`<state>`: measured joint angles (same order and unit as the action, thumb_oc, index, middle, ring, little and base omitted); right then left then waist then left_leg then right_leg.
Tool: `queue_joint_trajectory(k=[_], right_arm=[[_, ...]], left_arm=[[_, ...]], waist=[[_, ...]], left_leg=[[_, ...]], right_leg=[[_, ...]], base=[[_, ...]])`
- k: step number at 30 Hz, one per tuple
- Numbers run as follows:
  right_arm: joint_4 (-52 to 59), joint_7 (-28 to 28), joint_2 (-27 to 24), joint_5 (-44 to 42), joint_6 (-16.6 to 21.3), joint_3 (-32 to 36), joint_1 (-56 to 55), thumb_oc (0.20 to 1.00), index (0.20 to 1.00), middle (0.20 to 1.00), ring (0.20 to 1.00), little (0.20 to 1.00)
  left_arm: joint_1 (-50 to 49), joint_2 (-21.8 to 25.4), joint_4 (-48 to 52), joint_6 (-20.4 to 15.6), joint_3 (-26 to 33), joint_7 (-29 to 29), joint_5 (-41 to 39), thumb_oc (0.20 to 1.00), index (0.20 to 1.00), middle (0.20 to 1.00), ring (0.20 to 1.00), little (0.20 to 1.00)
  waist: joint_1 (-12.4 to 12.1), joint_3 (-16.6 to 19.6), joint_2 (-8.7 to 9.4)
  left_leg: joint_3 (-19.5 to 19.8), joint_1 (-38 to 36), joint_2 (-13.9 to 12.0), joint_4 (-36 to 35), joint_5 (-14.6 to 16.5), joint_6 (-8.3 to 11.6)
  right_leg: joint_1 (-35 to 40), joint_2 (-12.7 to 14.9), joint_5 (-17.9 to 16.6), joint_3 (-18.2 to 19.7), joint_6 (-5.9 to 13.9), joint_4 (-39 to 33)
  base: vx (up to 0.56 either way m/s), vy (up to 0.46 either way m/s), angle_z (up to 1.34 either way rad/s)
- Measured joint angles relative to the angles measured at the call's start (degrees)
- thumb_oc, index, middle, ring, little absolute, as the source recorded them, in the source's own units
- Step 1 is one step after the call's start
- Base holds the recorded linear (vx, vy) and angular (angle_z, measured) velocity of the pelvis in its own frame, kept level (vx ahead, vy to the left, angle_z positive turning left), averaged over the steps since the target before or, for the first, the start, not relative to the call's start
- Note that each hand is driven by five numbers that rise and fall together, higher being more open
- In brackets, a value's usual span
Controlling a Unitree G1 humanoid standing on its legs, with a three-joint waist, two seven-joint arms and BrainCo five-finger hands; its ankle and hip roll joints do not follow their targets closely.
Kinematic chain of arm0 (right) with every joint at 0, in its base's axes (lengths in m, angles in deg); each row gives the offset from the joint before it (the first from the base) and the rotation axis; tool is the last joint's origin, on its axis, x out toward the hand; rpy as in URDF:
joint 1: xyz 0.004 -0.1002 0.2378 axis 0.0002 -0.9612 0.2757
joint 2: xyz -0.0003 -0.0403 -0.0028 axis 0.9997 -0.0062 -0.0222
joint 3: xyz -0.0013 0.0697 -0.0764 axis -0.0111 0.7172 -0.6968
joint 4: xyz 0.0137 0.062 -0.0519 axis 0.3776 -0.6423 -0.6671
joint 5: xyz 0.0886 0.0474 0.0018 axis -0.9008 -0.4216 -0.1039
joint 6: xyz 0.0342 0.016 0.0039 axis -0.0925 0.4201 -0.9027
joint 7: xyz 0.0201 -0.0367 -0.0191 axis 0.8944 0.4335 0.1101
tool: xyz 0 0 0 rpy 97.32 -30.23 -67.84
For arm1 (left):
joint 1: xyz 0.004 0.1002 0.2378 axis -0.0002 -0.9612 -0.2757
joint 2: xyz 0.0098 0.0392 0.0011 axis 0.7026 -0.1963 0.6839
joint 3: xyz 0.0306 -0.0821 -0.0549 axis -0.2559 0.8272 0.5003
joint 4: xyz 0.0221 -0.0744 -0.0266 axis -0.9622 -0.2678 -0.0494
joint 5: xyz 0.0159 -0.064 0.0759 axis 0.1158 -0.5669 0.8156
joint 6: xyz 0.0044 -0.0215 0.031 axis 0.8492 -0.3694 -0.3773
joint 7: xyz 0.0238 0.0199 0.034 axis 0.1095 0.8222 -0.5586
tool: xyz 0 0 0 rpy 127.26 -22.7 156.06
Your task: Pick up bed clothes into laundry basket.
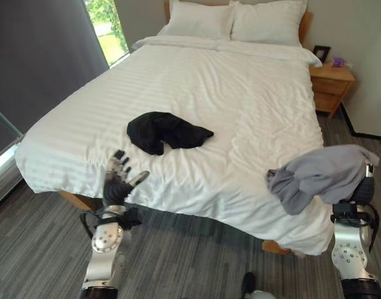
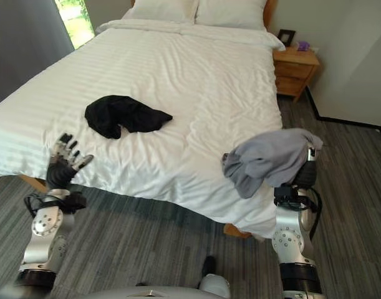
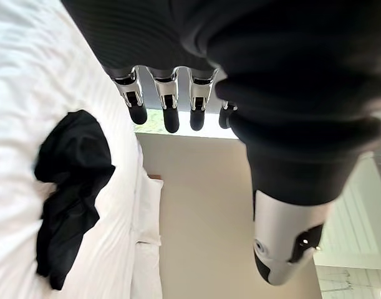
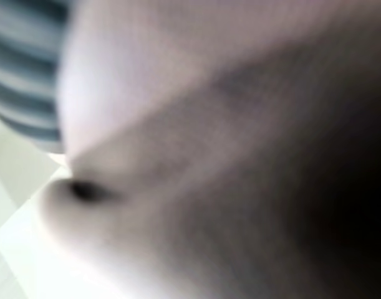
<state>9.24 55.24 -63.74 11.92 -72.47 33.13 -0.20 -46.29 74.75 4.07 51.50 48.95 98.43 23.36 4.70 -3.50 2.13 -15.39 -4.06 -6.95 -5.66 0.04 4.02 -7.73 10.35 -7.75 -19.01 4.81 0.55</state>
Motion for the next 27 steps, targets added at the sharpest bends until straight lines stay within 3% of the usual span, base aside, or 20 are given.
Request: queue_joint_trajectory(k=[2, 3, 5, 6, 8, 9, 10, 12, 13, 14, 18, 21, 22, 23, 24, 27], right_arm=[[-0.07, -0.45, -0.39, 0.07, -0.21, -0.49, -0.6, 0.2, 0.2, 0.2, 0.2, 0.2], [-0.34, -1.04, -1.02, 0.14, -0.67, -2.72, -0.27, 0.2, 0.2, 0.2, 0.2, 0.2], [-0.89, -3.21, -1.73, 0.22, -1.84, -5.72, 0.28, 0.2, 0.2, 0.2, 0.2, 0.2], [-1.64, -3.8, -3.28, 0.18, -2.71, -5.71, -0.49, 0.2, 0.2, 0.2, 0.2, 0.2], [-2.81, -4.47, -4.14, 0.08, -3.54, -6.57, -1.77, 0.2, 0.2, 0.2, 0.2, 0.2], [-4.01, -4.83, -5.81, 0.07, -3.69, -8.12, -2.15, 0.2, 0.2, 0.2, 0.2, 0.2], [-4.69, -4.91, -7.27, 0.07, -5.19, -8.24, -2.68, 0.2, 0.2, 0.2, 0.2, 0.2], [-4.36, -4.92, -6.82, 0.02, -5.49, -8.33, -3.8, 0.2, 0.2, 0.2, 0.2, 0.2], [-3.34, -4.89, -6.83, 0.03, -6.07, -9.31, -4.59, 0.2, 0.2, 0.2, 0.2, 0.2], [-2.04, -5.04, -7.01, 0.08, -6.66, -9.53, -6.05, 0.2, 0.2, 0.2, 0.2, 0.2], [-0.25, -5.38, -3.4, 0.17, -7.69, -10.42, -9.13, 0.2, 0.2, 0.2, 0.2, 0.2], [0.89, -5.44, -3.42, 0.19, -7.99, -11.13, -8.86, 0.2, 0.2, 0.2, 0.2, 0.2], [0.88, -5.46, -3.22, 0.18, -8.52, -11.93, -9.13, 0.2, 0.2, 0.2, 0.2, 0.2], [1.09, -5.82, -2.68, 0.18, -8.61, -12.69, -9.58, 0.2, 0.2, 0.2, 0.2, 0.2], [1.14, -6.42, -2.17, 0.17, -8.75, -12.81, -9.88, 0.2, 0.2, 0.2, 0.2, 0.2], [2.16, -6.89, -2.37, 0.13, -8.79, -13.18, -9.09, 0.2, 0.2, 0.2, 0.2, 0.2]], left_arm=[[3.65, 1.84, -0.99, -0.39, -0.09, 0.31, 0.0, 1.0, 1.0, 1.0, 1.0, 1.0], [8.34, 5.49, -4.98, -0.82, -0.29, 0.82, 0.01, 1.0, 1.0, 1.0, 1.0, 1.0], [14.79, 12.59, -12.56, -1.31, -1.54, 2.04, 0.05, 1.0, 1.0, 1.0, 1.0, 1.0], [22.61, 20.27, -21.86, -1.27, -5.55, 1.84, 0.17, 1.0, 1.0, 1.0, 1.0, 1.0], [30.13, 28.9, -34.1, -1.21, -7.23, 2.11, 0.62, 1.0, 1.0, 1.0, 1.0, 1.0], [35.19, 35.18, -43.11, -0.62, -13.07, 1.87, 1.06, 1.0, 1.0, 1.0, 1.0, 1.0], [39.08, 36.88, -49.85, 0.4, -14.31, 2.23, 1.05, 1.0, 1.0, 1.0, 1.0, 1.0], [41.58, 38.19, -56.39, 1.24, -13.63, 2.43, 1.12, 1.0, 1.0, 1.0, 1.0, 1.0], [46.67, 39.18, -66.52, 3.13, -14.04, 2.14, 1.04, 1.0, 1.0, 1.0, 1.0, 1.0], [46.82, 39.39, -66.37, 4.5, -13.1, 2.35, 1.13, 1.0, 1.0, 1.0, 1.0, 1.0], [50.48, 41.46, -70.35, 6.73, -17.01, 1.72, 4.25, 1.0, 1.0, 1.0, 1.0, 1.0], [55.64, 44.65, -72.23, 7.86, -21.64, 0.9, 7.87, 1.0, 1.0, 1.0, 1.0, 1.0], [56.41, 44.72, -71.27, 7.81, -22.66, 0.03, 9.1, 1.0, 1.0, 1.0, 1.0, 1.0], [58.02, 45.16, -71.82, 7.94, -24.54, -0.43, 10.0, 1.0, 1.0, 1.0, 1.0, 1.0], [58.86, 45.08, -71.67, 7.94, -25.75, -0.57, 10.1, 1.0, 1.0, 1.0, 1.0, 1.0], [64.08, 44.6, -71.35, 7.94, -30.22, -0.67, 10.61, 1.0, 1.0, 1.0, 1.0, 1.0]], waist=[[0.1, 0.09, -0.23], [-0.16, 0.1, 0.26], [-0.22, -0.23, 1.65], [1.36, -0.94, 2.51], [4.09, -1.47, 1.66], [4.8, -1.57, 1.14], [3.97, -2.07, 0.42], [3.72, -2.56, -1.41], [3.85, -3.29, -3.25], [3.18, -3.67, -4.35], [3.03, -3.91, -0.21], [3.2, -4.71, 2.02], [3.72, -4.88, 2.45], [3.68, -4.9, 3.47], [3.67, -5.19, 3.35], [3.22, -8.2, 2.74]], left_leg=[[-0.59, -0.24, -1.18, 0.81, -0.04, 0.33], [-1.39, 1.27, -3.31, 7.14, 2.02, 2.78], [0.93, 7.36, -4.99, 21.59, 2.79, 3.41], [2.84, 11.86, -6.44, 19.96, 2.45, 4.42], [-1.55, 12.21, -11.17, 10.19, 0.05, 5.66], [-1.26, 12.54, -12.42, 8.97, -0.38, 6.62], [-1.07, 11.01, -12.75, 6.09, -0.41, 6.61], [-1.01, 8.51, -11.27, 4.06, -0.46, 6.53], [-1.8, 6.12, -9.9, 4.21, 0.04, 6.58], [-1.9, 5.94, -9.89, 3.57, -2.68, 6.2], [-7.07, 4.88, -4.22, 2.66, -3.36, 4.38], [-9.28, 6.96, -0.48, 0.39, -4.56, 1.39], [-9.57, 7.57, 0.25, 0.43, -4.17, 1.17], [-9.06, 7.64, 0.86, 0.43, -4.23, 1.59], [-9.1, 8.0, 0.66, 0.44, -4.22, 1.58], [-7.94, 10.64, -0.18, 0.44, -4.55, 2.01]], right_leg=[[-0.04, -1.26, 1.4, -0.54, -1.03, 1.07], [-0.96, -2.07, 3.76, -0.77, -1.96, 3.68], [0.06, -2.41, 4.06, 0.78, -3.4, 1.6], [1.17, -1.58, 2.61, -0.38, -4.31, -1.53], [1.08, -1.88, 2.34, 0.05, -3.55, -1.69], [0.87, -2.62, 2.76, 0.51, -3.19, -2.04], [1.21, -2.42, 2.78, 1.6, -3.2, -2.77], [1.64, -2.32, 2.19, 3.71, -2.03, -3.89], [1.75, -2.38, 1.91, 4.45, -1.65, -3.85], [2.06, -1.99, 1.37, 3.98, -0.43, -4.49], [-0.67, 4.1, 2.03, 4.69, 1.24, -3.52], [-4.6, 7.41, 1.75, 6.25, 1.89, -3.8], [-4.85, 7.33, -0.3, 6.54, 1.92, -3.27], [-4.2, 7.69, -3.05, 6.73, 3.15, -3.03], [-4.18, 7.51, -4.25, 6.88, 4.79, -3.73], [-5.96, 6.6, -4.5, 6.08, 4.67, -3.8]], base=[[0.01, -0.137, -0.11], [-0.01, -0.025, -0.43], [0.06, 0.074, -0.45], [0.22, 0.271, -0.01], [0.18, 0.25, 0.05], [0.17, 0.217, -0.47], [0.24, 0.304, -0.7], [0.21, 0.289, -0.84], [0.2, 0.377, -0.9], [0.15, 0.298, -0.85], [0.02, 0.237, -0.36], [0.03, 0.157, -0.18], [0.07, 0.161, 0.18], [0.03, 0.093, 0.16], [-0.05, 0.05, 0.1], [-0.02, 0.039, 0.12]])
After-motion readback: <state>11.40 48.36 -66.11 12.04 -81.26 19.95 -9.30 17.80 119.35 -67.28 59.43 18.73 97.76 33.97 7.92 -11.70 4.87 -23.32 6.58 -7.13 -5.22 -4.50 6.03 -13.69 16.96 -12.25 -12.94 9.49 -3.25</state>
